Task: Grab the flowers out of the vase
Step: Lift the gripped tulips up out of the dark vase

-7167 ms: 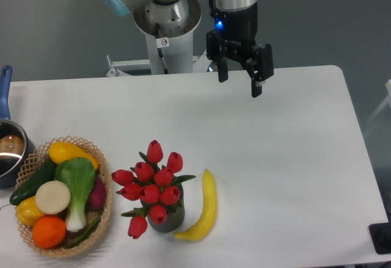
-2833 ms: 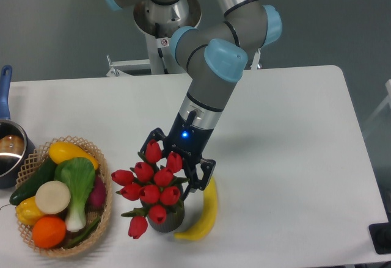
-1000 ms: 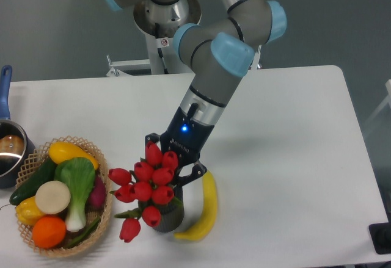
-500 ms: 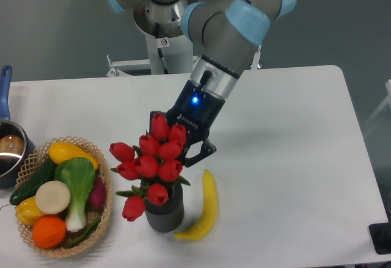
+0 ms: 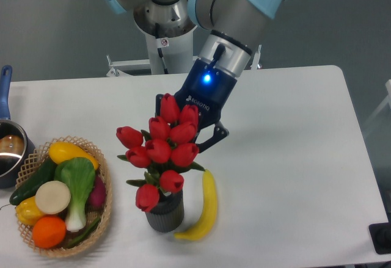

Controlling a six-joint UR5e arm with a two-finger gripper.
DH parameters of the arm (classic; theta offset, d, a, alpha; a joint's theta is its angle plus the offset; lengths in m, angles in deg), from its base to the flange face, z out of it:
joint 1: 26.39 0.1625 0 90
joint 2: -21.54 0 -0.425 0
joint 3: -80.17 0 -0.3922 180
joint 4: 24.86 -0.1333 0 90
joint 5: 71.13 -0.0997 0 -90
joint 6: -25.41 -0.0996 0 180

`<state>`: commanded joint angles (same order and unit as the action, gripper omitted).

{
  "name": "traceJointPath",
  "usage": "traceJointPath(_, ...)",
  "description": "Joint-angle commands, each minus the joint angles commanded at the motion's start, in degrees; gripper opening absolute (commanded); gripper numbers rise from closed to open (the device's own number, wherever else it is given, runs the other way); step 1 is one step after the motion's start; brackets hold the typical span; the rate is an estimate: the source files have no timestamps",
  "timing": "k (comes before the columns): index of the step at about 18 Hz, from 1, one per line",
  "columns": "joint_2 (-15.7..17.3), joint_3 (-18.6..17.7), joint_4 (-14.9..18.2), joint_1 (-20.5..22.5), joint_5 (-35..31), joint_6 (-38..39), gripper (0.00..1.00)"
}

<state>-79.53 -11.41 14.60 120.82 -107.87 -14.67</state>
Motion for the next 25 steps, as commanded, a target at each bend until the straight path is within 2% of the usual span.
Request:
traceJointPath(6,1.5,0.0,0.0,1.2,4.0,3.8,0.35)
traceJointPath(25,1.8,1.8,0.0,3.7,4.8,3.8,0.38)
